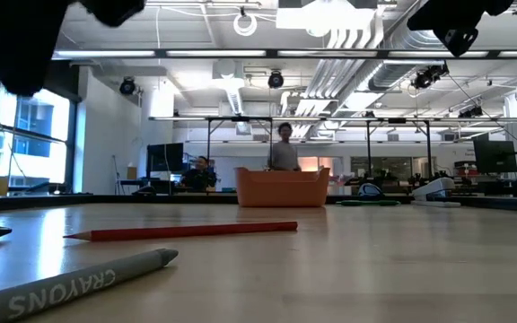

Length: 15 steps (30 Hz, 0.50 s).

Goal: Sort crayons/erasers/pens/pencils in bins
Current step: Put the black pen into the white bin

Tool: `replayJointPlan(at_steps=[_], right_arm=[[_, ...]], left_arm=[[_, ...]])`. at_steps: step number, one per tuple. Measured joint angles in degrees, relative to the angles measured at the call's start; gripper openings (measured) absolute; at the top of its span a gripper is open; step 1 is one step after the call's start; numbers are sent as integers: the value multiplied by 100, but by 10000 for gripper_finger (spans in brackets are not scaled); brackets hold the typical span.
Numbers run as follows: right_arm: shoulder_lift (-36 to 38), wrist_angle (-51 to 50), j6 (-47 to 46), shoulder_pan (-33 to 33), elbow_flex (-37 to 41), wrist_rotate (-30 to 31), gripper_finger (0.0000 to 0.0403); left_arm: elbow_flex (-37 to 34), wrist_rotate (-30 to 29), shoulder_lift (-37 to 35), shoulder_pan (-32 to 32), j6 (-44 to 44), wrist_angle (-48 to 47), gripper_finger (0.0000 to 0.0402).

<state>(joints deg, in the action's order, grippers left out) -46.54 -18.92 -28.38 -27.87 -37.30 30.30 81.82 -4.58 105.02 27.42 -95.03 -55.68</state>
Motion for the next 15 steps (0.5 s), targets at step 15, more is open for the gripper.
replayJointPlan(at_steps=[15], right_arm=[[13,64,337,462,0,-691,0]], left_arm=[[-1084,916,290,64,-369,508,135]])
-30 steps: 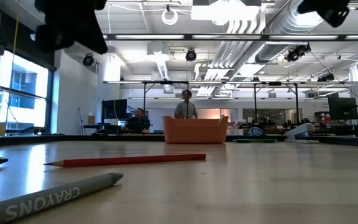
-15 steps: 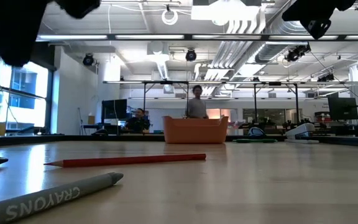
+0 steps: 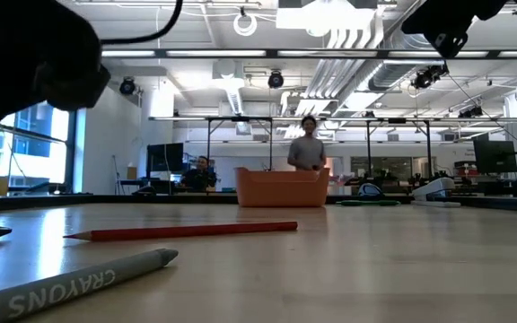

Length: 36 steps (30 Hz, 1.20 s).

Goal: Sort crayons/erasers/pens/pencils in bins
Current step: Put the black pen into the white bin

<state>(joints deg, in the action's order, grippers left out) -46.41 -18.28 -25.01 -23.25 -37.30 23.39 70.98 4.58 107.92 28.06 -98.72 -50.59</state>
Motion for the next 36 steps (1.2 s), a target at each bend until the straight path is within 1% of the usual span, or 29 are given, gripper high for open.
replayJointPlan(at_steps=[3,6,8,11,16,21,28,30,36], right_arm=[[0,27,52,63,0,0,0],[0,32,52,128,0,-12,0],[0,71,62,178,0,-126,0],[0,98,101,267,0,-253,0],[0,99,153,398,-1,-292,0],[0,103,220,532,0,-460,0],[0,100,348,684,0,-502,0],[0,100,410,710,0,-521,0],[-1,100,453,717,-1,-539,0]], left_arm=[[-195,88,0,-34,29,403,134],[-347,94,-2,-76,-178,410,131],[-426,107,-1,-84,-239,414,127],[-585,194,-9,-84,-267,551,116],[-894,324,-65,-90,-270,1090,93],[-912,382,-64,-117,-109,1202,72],[-858,375,-56,-113,142,1254,13],[-803,365,-45,-110,230,1301,8],[-617,204,-94,-108,442,1327,12]])
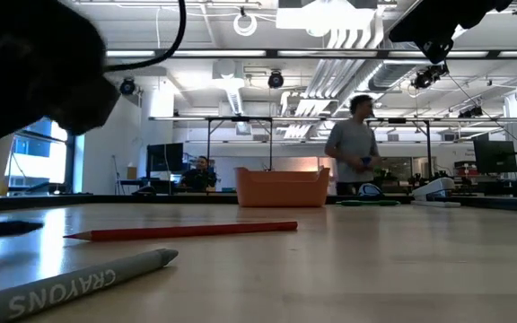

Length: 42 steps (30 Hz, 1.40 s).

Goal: Sort crayons/erasers/pens/pencils in bins
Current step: Put the black pen into the white bin

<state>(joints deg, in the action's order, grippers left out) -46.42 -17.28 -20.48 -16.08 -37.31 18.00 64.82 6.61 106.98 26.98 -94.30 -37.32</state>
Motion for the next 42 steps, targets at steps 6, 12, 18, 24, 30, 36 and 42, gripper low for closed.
replayJointPlan(at_steps=[6,12,18,24,30,36,42], right_arm=[[-1,0,-1,-2,-1,0,0],[-1,-10,1,-2,-1,-2,0],[1,2,13,-2,-1,-2,0],[0,-1,107,-2,-1,-2,0],[1,54,129,-2,-1,-2,0],[-1,87,108,-2,-1,-2,0],[-1,88,106,-2,-1,-1,0]], left_arm=[[215,-354,-412,-7,-37,-172,9],[552,-634,-913,13,-7,-908,9],[803,-868,-1551,174,-254,-2596,8],[800,-888,-1865,345,-557,-4130,8],[131,-839,-1958,362,-511,-3562,8],[-652,-675,-2046,487,-745,-2973,8],[-1237,-426,-2094,682,-1071,-2358,8]])
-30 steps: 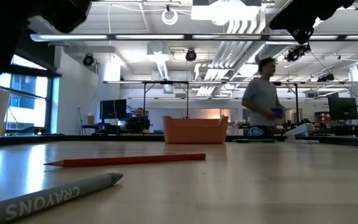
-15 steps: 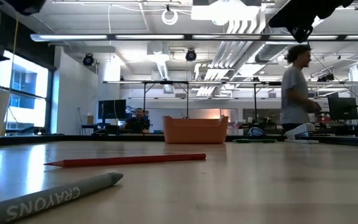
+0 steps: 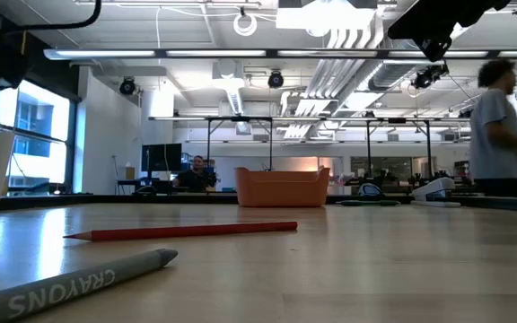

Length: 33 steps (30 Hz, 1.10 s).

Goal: Sort crayons/erasers/pens/pencils in bins
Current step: Put the black pen into the white bin, then put the red pencil into the yellow bin

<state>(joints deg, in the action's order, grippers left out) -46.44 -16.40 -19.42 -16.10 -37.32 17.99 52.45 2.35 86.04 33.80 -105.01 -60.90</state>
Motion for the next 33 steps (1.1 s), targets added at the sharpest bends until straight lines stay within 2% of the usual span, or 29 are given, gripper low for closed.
replayJointPlan(at_steps=[4,9,14,17,20,23,26,29,33], right_arm=[[0,-3,0,0,0,-1,0],[0,-4,0,0,0,-1,0],[0,-3,0,0,0,1,0],[-11,-3,0,0,0,1,0],[-121,-4,-48,0,-4,-26,0],[-446,-83,-206,0,-149,-136,0],[-988,-103,-258,0,-450,-145,0],[-1673,-92,-247,1,-848,-29,0],[-2566,-96,-397,94,-1375,-210,0]], left_arm=[[-202,57,11,54,-134,407,18],[-206,58,-43,53,-103,421,64],[-186,-112,-509,153,18,394,103],[-186,-532,-939,301,17,400,107],[-186,-1583,-1338,538,212,589,86],[-186,-2819,-1706,739,1082,1058,45],[-337,-3559,-1983,731,2241,1771,7],[-687,-3672,-2250,530,3419,2661,8],[-1375,-3297,-2596,124,5066,4305,1]])
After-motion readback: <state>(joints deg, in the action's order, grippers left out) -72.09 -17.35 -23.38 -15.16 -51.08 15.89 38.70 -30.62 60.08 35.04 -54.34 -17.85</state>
